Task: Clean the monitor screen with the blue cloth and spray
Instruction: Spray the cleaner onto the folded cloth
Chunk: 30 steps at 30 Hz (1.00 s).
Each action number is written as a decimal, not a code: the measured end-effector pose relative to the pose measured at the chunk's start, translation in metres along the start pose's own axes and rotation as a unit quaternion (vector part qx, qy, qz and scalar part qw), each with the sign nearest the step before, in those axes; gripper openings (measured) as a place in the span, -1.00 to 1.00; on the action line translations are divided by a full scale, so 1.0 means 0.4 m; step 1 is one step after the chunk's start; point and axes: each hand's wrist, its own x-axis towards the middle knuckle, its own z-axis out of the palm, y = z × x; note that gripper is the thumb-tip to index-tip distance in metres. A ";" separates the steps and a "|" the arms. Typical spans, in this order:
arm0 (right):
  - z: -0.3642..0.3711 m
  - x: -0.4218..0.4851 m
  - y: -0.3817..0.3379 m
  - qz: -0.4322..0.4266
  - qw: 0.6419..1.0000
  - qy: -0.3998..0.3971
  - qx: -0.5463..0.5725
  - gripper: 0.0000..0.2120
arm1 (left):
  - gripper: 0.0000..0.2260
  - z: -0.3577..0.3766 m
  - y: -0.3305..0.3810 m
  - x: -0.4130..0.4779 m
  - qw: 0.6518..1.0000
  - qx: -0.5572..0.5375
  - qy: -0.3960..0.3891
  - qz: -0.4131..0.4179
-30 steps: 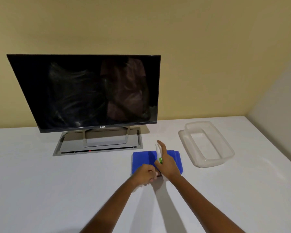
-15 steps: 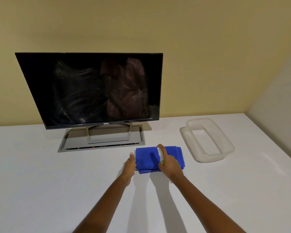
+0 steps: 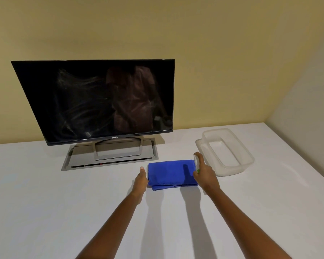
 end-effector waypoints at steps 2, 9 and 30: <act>-0.007 -0.006 0.010 -0.001 1.000 0.012 0.000 -0.39 | -0.48 0.000 -0.002 -0.001 1.000 0.004 0.001 0.000; -0.016 -0.022 0.038 0.007 0.998 0.052 0.032 -0.46 | -0.48 0.003 0.002 -0.008 1.000 0.018 0.001 0.013; 0.002 -0.049 0.065 -0.033 0.998 0.044 0.030 -0.39 | -0.49 0.018 -0.009 -0.010 0.999 0.046 -0.002 0.028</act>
